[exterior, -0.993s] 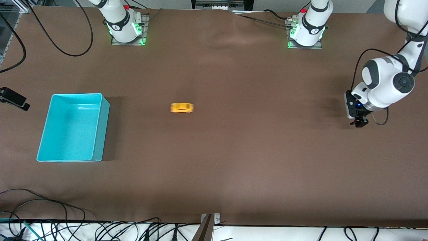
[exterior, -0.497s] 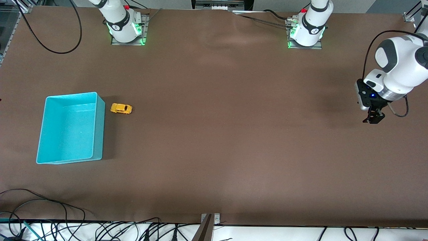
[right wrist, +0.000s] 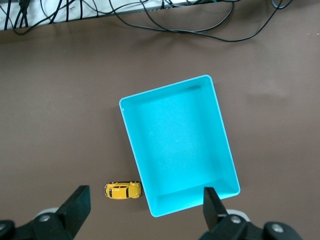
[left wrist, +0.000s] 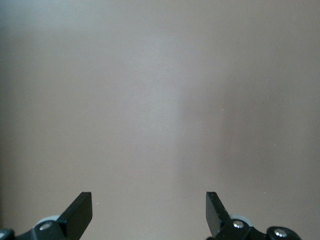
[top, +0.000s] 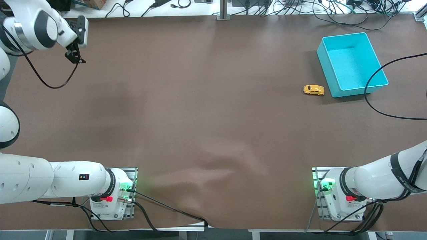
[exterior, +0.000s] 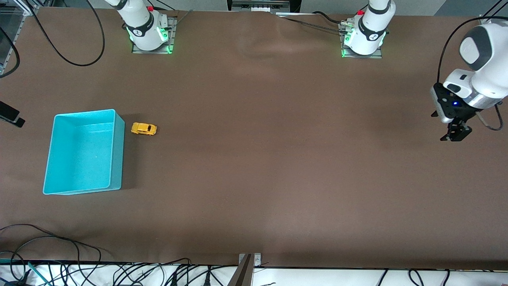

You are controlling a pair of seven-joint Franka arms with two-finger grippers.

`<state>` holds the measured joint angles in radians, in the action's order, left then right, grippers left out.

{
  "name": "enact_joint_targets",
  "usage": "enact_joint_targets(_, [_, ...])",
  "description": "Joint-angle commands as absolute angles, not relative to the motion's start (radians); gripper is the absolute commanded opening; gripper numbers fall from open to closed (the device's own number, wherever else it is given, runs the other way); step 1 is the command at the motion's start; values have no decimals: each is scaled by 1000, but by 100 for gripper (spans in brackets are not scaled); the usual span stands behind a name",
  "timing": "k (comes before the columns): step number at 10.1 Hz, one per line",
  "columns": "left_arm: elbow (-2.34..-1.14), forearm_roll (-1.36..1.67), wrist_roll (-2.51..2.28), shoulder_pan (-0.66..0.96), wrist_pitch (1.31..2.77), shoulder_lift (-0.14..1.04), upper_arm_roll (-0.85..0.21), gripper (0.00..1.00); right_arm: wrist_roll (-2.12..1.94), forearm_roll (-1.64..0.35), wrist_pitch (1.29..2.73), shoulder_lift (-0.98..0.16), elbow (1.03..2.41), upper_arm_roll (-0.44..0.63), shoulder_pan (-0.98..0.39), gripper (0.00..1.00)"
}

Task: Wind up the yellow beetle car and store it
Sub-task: 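Release the car and lift the left gripper away from it, then reach the right gripper toward the car beside the turquoise bin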

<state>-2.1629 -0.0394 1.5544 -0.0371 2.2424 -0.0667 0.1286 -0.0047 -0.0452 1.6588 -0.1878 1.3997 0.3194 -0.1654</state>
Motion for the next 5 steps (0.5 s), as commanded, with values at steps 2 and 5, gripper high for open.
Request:
enact_joint_targets(2, [-2002,-25,1252,-28,2038,-66,132,100,-40,-55,1609,-196,1461,321,-250,100])
enact_joint_targets(5, [-1812,-26,1044,-20,1762,-64,129,100,-232,-25,1742,-189,1632,321,-343,100])
